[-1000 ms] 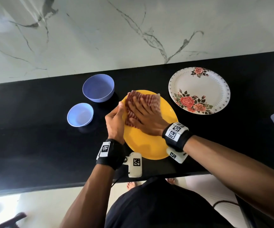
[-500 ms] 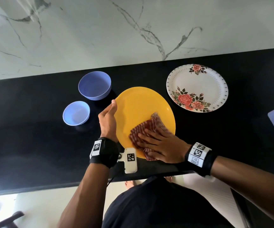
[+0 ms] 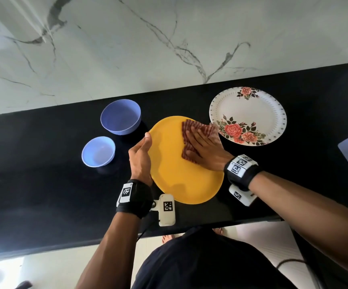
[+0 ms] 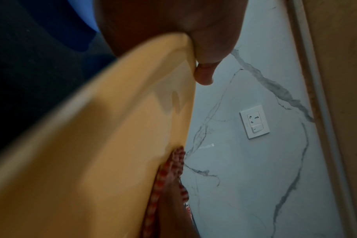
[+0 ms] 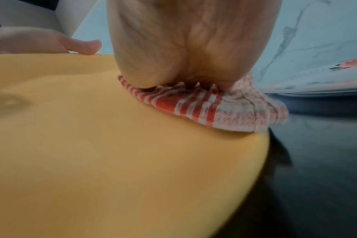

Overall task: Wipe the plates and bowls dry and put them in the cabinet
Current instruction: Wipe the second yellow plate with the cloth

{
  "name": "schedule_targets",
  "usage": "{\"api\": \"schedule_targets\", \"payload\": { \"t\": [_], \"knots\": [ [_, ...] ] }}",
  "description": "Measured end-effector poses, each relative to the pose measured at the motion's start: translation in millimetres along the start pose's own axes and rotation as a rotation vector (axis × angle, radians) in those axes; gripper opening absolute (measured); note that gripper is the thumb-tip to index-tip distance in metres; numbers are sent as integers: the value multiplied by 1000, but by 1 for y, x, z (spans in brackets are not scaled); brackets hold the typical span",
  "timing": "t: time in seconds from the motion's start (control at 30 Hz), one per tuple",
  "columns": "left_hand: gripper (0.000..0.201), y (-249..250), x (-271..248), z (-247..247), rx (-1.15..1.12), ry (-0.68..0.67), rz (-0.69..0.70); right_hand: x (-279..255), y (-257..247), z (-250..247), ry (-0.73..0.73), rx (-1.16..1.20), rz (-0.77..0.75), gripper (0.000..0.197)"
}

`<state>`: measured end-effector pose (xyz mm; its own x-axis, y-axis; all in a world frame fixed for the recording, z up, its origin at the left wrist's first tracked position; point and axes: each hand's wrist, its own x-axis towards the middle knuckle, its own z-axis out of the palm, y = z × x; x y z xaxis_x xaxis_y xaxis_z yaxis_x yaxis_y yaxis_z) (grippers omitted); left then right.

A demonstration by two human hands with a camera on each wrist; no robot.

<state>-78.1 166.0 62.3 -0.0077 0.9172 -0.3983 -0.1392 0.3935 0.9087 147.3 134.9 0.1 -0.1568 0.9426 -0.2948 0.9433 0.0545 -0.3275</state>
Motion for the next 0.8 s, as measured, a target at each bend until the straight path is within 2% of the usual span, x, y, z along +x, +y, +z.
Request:
{"api": "schedule_targets", "payload": {
  "t": [0.07, 0.13, 0.23, 0.3, 0.37, 0.43, 0.5, 0.57, 0.63, 0.7, 0.8],
  "knots": [
    [54, 1, 0, 1, 28, -13, -3, 12, -23, -5, 69, 4, -7, 76],
    [44, 1, -1, 2, 13, -40, 11, 18, -46, -5, 164, -33, -52, 81],
    [39, 2, -8, 6, -15, -71, 40, 18, -75, 1, 228, -88, -204, 82],
    [38, 0, -9, 5, -51, -65, 48, 11, -85, 6, 237, -120, -336, 74],
    [43, 0, -9, 3, -81, -65, 41, 1, -87, 15, 305, -237, -468, 64],
    [48, 0, -9, 0, -61, -79, 25, -11, -83, 25, 289, -312, -550, 62],
    [39, -1, -8, -3, -55, -88, 23, -24, -73, 36, 231, -341, -608, 65],
    [29, -3, -6, -5, -42, -67, 33, -40, -59, 45, 155, -295, -623, 69],
    [26, -5, -2, -9, -9, -45, 40, -56, -42, 53, 95, -234, -609, 65],
    [31, -7, -1, -11, 5, -51, 23, -69, -19, 61, 61, -221, -558, 59],
    [24, -10, 1, -11, 31, -55, 34, -80, 11, 63, 17, -227, -449, 60]
  ]
}}
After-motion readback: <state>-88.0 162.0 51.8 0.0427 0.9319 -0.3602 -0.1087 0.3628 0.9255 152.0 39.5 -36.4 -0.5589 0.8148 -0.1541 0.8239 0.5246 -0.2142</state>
